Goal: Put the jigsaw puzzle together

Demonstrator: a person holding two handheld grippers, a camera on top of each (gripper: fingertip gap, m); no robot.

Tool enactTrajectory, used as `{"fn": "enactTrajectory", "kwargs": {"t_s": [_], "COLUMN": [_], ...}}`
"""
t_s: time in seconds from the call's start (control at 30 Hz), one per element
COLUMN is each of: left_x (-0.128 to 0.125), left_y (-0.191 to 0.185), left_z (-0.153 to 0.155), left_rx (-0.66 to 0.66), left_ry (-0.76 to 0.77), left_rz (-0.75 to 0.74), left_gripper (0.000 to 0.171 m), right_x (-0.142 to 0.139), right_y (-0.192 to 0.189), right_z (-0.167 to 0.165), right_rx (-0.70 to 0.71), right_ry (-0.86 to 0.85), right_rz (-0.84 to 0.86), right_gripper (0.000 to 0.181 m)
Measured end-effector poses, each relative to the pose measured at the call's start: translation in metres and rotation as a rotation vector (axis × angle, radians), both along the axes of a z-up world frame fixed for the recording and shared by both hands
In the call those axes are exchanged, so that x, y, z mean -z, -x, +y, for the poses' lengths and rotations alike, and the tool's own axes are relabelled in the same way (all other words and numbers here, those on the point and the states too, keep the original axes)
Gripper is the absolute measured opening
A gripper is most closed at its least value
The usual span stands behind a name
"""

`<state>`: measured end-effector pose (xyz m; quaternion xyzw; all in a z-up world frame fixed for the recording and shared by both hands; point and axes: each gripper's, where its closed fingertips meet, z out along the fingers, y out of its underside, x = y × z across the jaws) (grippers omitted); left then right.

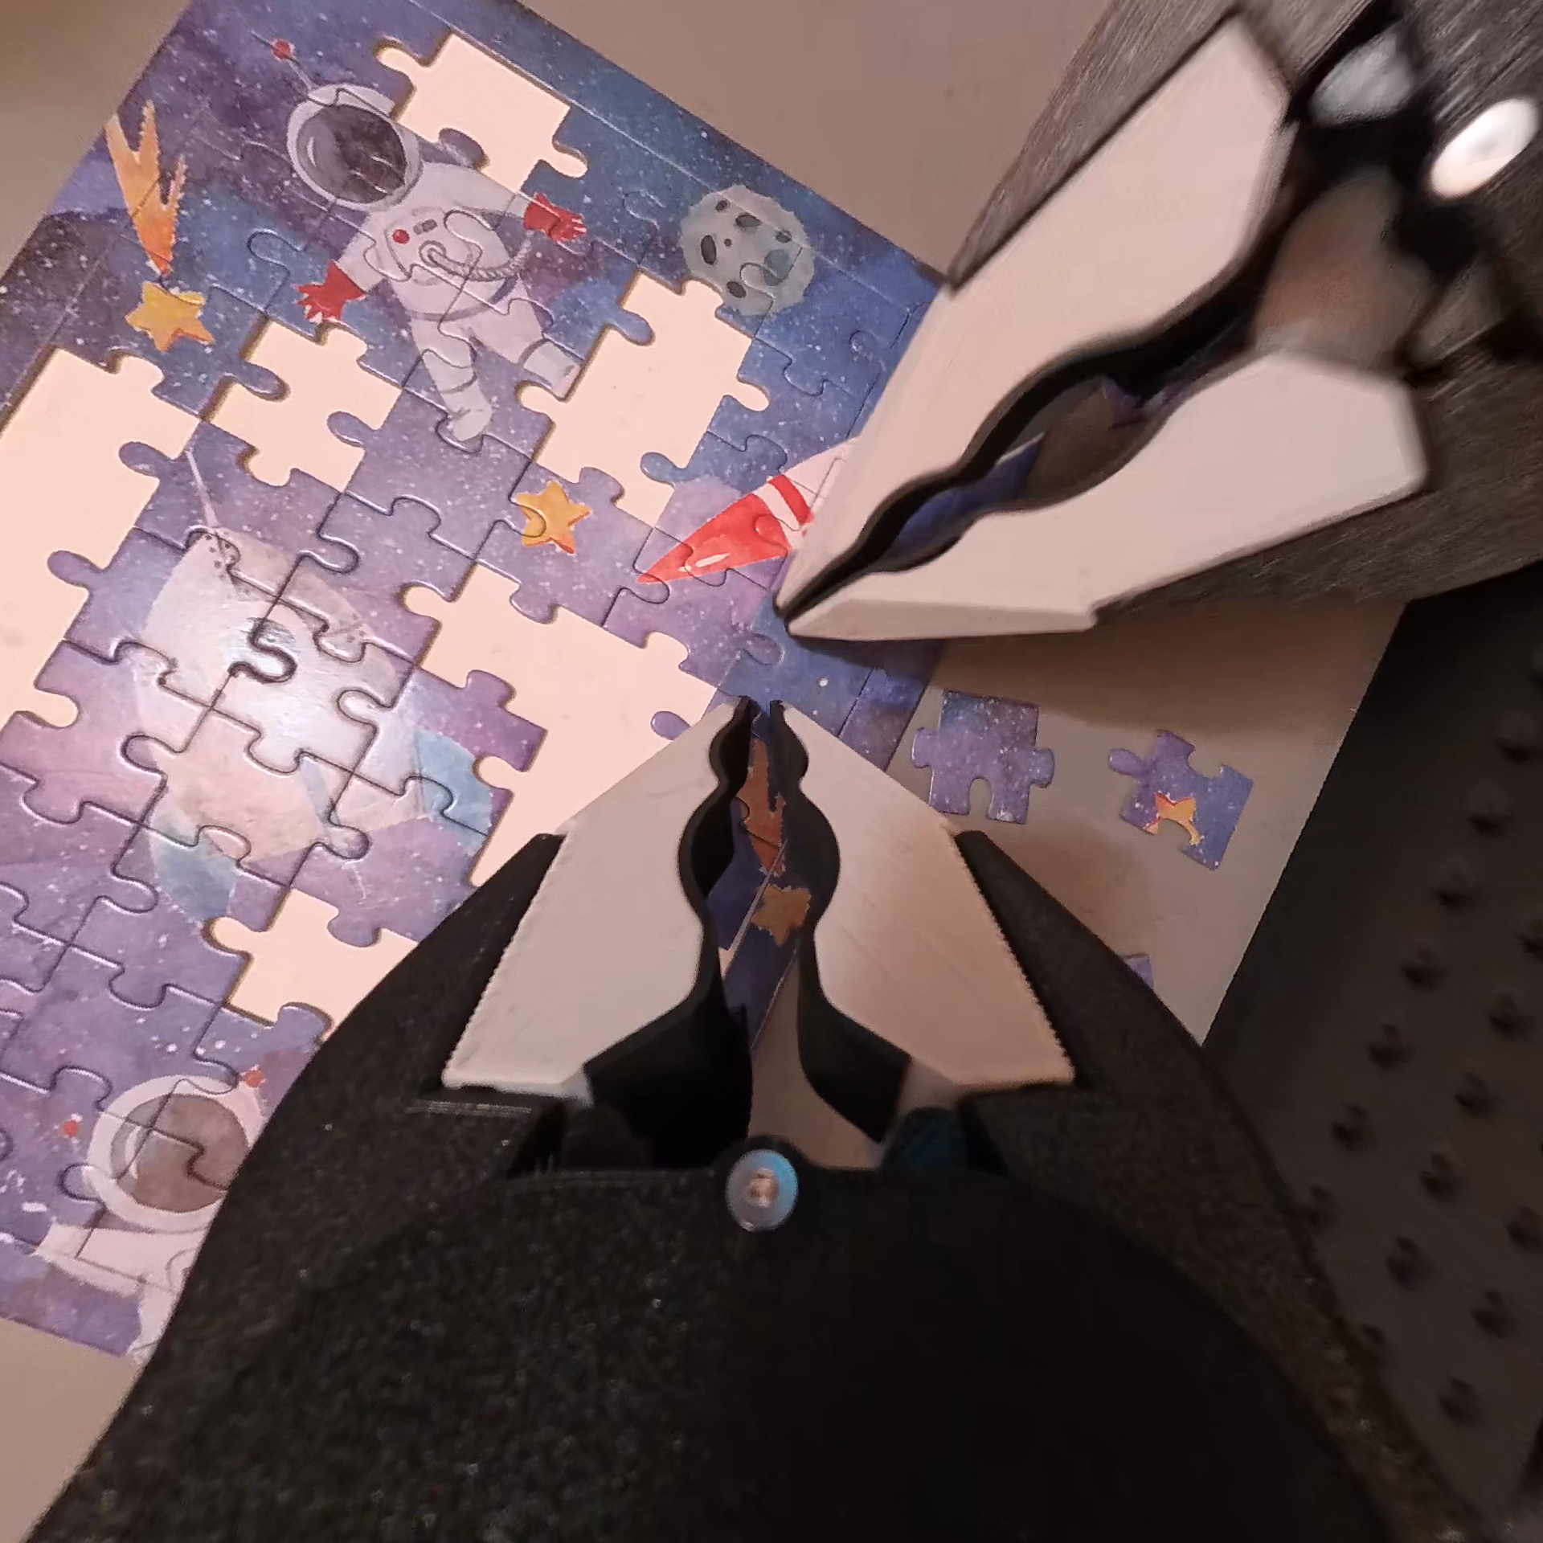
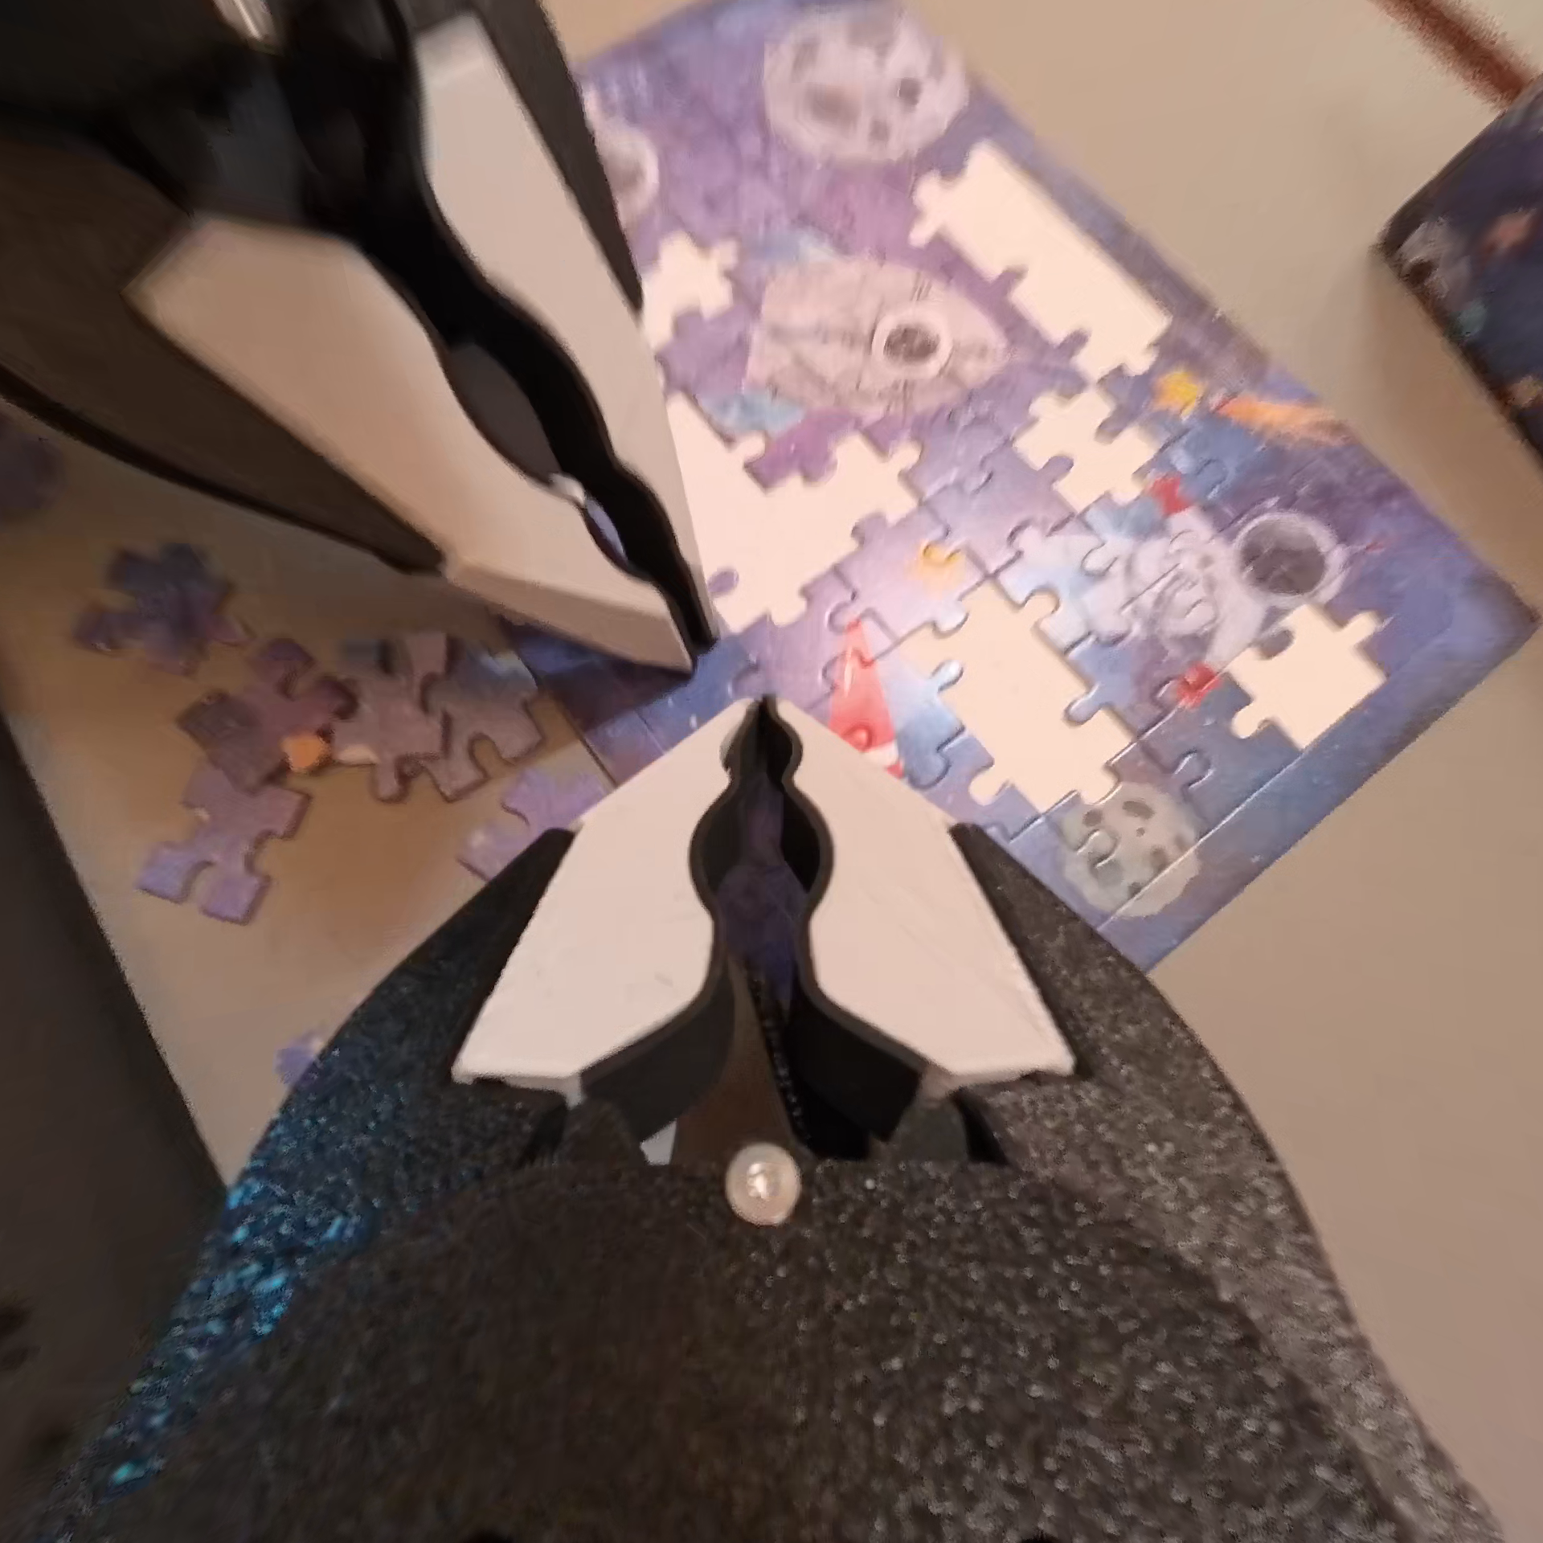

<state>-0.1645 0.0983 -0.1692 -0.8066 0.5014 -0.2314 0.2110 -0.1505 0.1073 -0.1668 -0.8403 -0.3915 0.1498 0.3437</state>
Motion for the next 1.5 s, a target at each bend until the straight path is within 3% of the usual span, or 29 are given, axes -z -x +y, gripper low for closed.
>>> {"fn": "enactTrajectory", "kwargs": {"t_s": [0.17,0.33,0.47,0.57,0.8,0.97,1.07,1.27,1.5], "left_x": [-0.008,0.000,0.000,-0.001,-0.001,-0.022,-0.031,-0.023,-0.027], "left_y": [-0.008,-0.007,-0.007,-0.007,-0.007,-0.006,-0.002,0.002,0.003], "left_z": [-0.002,0.003,0.003,0.003,0.003,0.008,0.000,-0.025,-0.019], "left_rx": [-0.009,-0.033,-0.035,-0.041,-0.056,-0.097,-0.056,0.090,0.075], "left_ry": [0.016,-0.007,-0.020,-0.008,0.014,0.045,0.107,0.140,0.148], "left_rz": [-0.050,-0.021,-0.017,-0.025,-0.047,-0.173,-0.220,-0.173,-0.202], "left_gripper": [0.000,0.000,0.000,0.000,0.000,0.000,0.000,0.000,0.000], "right_x": [0.002,0.001,-0.015,0.005,0.001,-0.027,-0.021,-0.018,-0.010], "right_y": [-0.001,-0.001,-0.002,-0.001,0.000,-0.016,-0.025,-0.023,-0.016], "right_z": [0.001,0.001,0.009,0.000,0.002,0.012,0.010,-0.003,-0.012], "right_rx": [0.014,0.004,0.022,-0.016,0.009,0.088,0.077,-0.012,-0.093], "right_ry": [0.003,0.007,-0.105,-0.033,-0.012,-0.091,-0.055,0.062,0.132], "right_rz": [0.007,0.024,0.026,-0.035,0.038,0.133,0.124,0.214,0.231], "right_gripper": [0.000,0.000,0.000,0.004,0.000,0.000,0.000,0.000,0.000]}}
